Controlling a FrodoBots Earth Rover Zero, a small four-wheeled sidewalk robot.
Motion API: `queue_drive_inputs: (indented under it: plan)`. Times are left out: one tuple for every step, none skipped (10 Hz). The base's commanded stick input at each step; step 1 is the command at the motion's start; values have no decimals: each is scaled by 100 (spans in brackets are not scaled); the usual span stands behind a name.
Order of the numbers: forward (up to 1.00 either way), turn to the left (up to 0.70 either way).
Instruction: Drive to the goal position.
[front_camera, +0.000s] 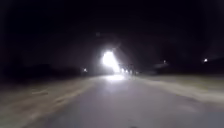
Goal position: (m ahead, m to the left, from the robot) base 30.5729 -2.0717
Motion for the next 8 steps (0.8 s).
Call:
queue_drive_inputs:
  plan:
    - [100, 2]
    - [100, 1]
    - [100, 0]
    - [100, 2]
    - [100, 2]
    - [100, 1]
    - [100, 0]
    - [100, 2]
